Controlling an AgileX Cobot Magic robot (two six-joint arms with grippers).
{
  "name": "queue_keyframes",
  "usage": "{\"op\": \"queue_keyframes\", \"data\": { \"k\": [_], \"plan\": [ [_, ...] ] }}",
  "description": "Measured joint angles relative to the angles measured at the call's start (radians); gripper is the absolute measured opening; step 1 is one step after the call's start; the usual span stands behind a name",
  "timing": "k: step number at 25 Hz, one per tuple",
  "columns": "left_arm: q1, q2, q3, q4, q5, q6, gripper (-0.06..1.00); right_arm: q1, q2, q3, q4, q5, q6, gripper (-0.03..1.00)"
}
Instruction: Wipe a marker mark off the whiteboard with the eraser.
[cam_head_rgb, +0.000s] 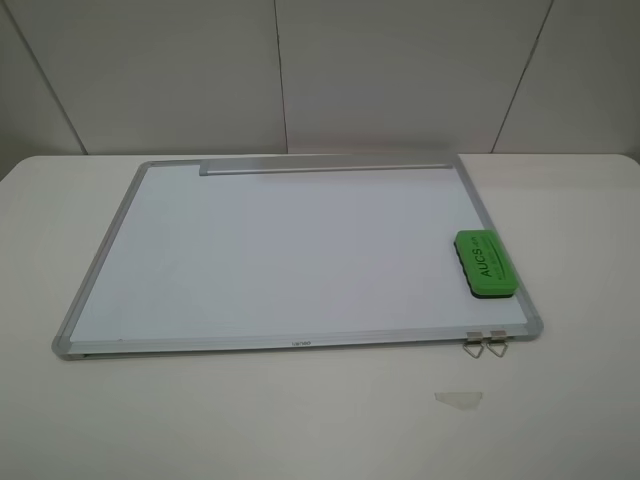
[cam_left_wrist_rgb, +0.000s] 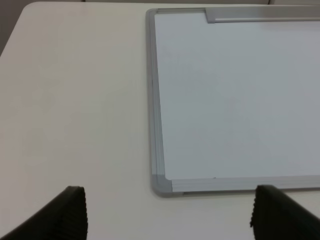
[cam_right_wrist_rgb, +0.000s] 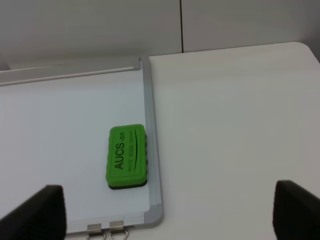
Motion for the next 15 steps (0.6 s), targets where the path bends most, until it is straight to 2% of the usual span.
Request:
{"op": "queue_keyframes", "data": {
  "k": [15],
  "plan": [
    [0.0, 0.0, 0.0, 0.0, 0.0, 0.0, 0.69, 0.001, 0.0, 0.0, 0.0, 0.0, 0.0, 0.82]
  ]
}}
